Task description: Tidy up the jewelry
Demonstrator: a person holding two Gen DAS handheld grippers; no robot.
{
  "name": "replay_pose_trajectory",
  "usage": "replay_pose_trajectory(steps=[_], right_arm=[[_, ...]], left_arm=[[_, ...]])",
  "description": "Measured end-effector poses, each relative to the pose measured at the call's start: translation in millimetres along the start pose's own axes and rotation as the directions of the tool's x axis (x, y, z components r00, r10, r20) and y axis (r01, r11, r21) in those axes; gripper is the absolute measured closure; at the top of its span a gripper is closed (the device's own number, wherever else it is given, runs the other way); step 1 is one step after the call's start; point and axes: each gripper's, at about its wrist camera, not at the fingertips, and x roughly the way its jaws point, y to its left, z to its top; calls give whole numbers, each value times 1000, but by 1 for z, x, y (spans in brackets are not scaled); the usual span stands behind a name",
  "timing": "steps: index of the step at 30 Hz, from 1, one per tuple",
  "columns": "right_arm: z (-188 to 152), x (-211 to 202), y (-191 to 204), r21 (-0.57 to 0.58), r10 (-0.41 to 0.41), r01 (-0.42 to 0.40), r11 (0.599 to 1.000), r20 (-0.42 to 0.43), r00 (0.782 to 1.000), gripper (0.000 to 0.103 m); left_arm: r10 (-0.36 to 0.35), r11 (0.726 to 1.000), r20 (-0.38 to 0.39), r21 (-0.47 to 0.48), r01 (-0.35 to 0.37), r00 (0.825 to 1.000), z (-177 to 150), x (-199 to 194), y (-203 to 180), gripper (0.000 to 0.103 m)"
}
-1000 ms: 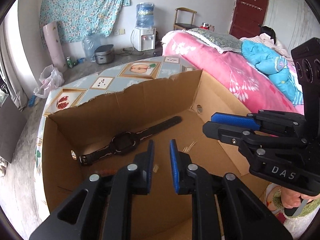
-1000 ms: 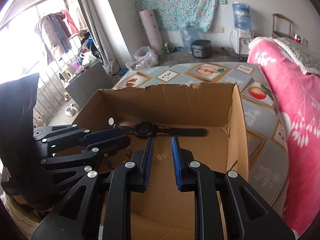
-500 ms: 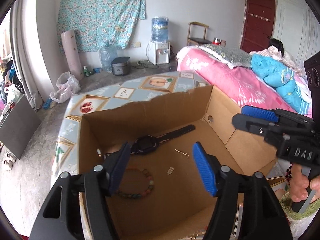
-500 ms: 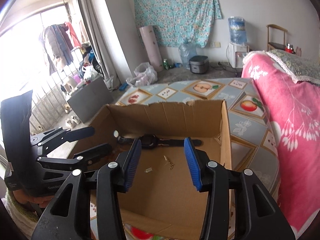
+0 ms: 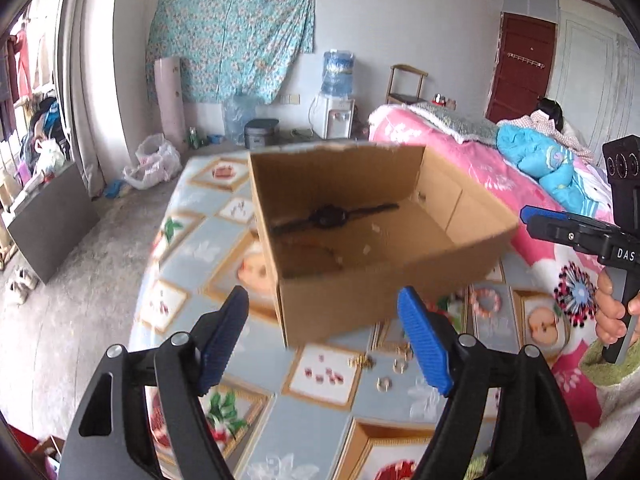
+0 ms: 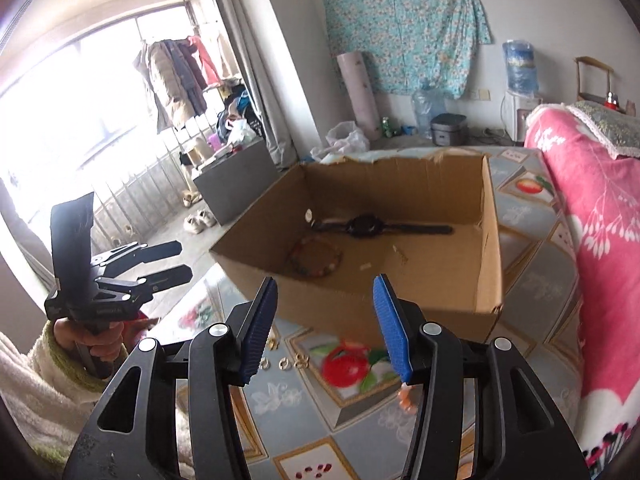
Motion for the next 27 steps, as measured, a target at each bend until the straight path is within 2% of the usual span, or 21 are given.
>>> replay_pose_trajectory(steps=[5,9,14,20,27], right_arm=[[-40,32,12,28,21,-18,999,-127,992,55],[-65,61,19,59,31,-19,998,-216,976,63],[-76,83,22,66,30,-12,998,-273,962,67],[-69,92,26,74,36,-16,997,-276,961,68],[-72,92,29,70,34,-15,997,-277,960,70]], left_arm=[[-51,999,-77,-2,51,996,-38,24,-10,28],[-60,997,-126,42,65,990,-60,46,-26,28],[-60,991,-168,111,80,984,-77,67,-41,47],[-88,981,-191,156,119,978,-79,82,-48,68],[-73,970,-183,215,112,980,-79,88,-57,84]])
